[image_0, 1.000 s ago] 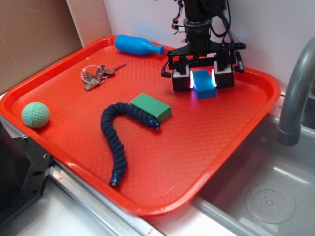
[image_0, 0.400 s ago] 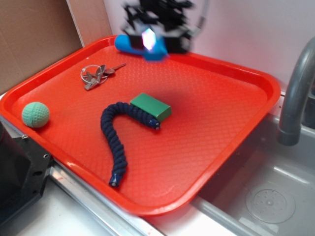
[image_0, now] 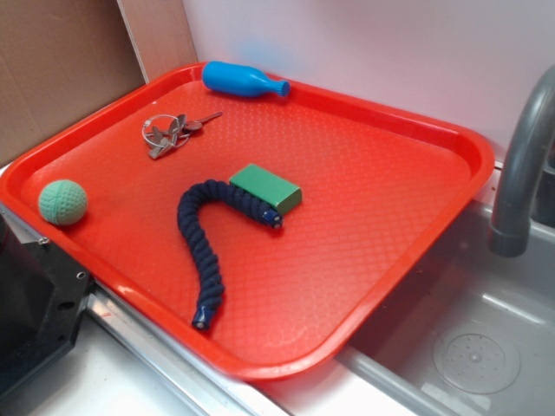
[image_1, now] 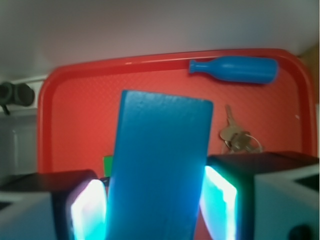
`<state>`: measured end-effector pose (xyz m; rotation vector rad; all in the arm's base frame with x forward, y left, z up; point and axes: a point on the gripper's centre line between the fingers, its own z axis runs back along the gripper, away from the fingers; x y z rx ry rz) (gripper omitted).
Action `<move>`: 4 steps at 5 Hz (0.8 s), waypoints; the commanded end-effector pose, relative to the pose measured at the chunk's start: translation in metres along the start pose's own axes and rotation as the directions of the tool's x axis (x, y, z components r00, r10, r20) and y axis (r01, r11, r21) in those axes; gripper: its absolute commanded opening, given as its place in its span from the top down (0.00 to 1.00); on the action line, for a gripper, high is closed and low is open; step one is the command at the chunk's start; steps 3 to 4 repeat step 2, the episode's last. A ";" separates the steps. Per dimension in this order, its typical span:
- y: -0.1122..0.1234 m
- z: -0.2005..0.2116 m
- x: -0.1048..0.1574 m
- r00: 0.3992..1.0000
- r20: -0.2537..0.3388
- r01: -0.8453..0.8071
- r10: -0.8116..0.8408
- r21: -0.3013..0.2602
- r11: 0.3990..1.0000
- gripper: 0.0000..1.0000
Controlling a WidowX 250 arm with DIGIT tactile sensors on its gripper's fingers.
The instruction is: Grab the blue block.
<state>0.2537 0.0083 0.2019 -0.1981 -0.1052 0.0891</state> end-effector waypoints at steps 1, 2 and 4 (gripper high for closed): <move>0.000 -0.002 0.013 0.999 -0.028 -0.021 0.023 0.068 0.997 1.00; -0.003 -0.010 0.015 0.999 -0.039 -0.019 0.023 0.092 0.996 1.00; -0.003 -0.010 0.015 0.999 -0.039 -0.019 0.023 0.092 0.996 1.00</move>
